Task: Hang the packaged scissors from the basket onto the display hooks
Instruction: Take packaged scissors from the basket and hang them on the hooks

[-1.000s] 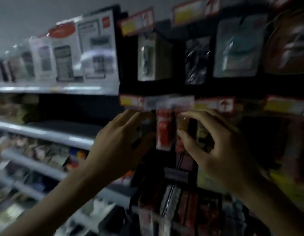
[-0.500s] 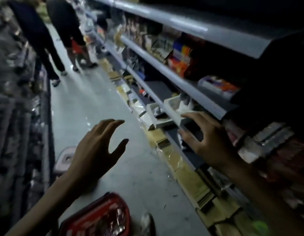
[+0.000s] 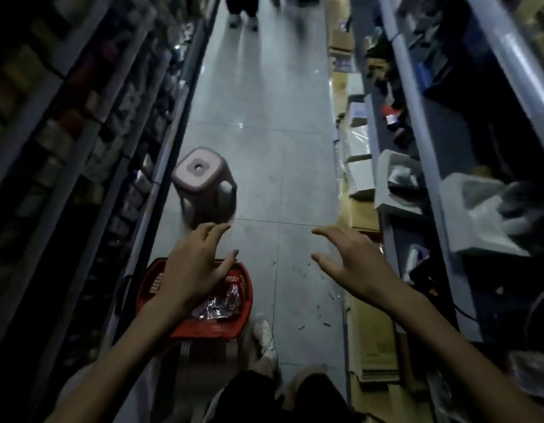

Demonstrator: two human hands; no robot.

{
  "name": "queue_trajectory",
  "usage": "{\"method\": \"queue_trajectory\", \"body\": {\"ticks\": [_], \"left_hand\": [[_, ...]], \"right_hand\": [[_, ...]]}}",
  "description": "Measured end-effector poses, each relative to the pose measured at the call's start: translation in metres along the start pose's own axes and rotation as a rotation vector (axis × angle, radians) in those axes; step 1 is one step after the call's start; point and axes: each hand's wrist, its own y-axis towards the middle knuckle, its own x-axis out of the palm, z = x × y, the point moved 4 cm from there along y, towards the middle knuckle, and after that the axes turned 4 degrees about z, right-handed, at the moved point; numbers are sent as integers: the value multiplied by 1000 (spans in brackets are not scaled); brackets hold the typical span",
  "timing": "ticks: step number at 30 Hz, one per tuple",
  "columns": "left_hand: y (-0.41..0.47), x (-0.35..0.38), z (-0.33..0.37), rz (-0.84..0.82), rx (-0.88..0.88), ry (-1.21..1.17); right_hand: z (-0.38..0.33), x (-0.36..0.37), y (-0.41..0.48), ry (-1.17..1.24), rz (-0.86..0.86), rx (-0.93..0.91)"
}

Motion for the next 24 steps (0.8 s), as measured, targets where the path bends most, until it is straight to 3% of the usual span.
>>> {"method": "queue_trajectory", "body": {"ticks": [8,16,24], "left_hand": [[-43,19,-65,71,-487,-72],[-81,58,-86,111,-933,-74],[-99,154,-106,-22,-1185,-110]], "right_hand": [[-37,48,106,-135,-241,-302],[-55,135,202,-198,-511,-624],[-63,258,237,-222,-755,-763]]}}
